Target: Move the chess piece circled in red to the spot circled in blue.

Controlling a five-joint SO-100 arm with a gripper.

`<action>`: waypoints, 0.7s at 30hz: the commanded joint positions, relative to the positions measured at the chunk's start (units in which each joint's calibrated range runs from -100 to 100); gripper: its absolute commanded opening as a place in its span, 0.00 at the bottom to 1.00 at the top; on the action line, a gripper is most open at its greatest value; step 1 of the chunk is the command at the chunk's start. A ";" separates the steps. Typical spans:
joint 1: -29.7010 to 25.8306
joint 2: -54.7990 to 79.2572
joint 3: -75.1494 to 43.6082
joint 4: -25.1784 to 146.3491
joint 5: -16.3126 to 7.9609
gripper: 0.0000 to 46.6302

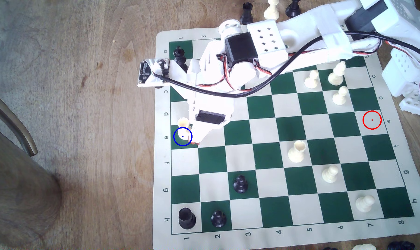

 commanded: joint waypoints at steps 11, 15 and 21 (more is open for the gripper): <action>0.59 -30.48 20.49 -9.15 -0.39 0.32; 0.51 -44.23 31.82 -9.97 -0.10 0.27; 0.83 -64.26 48.69 -10.95 -0.10 0.27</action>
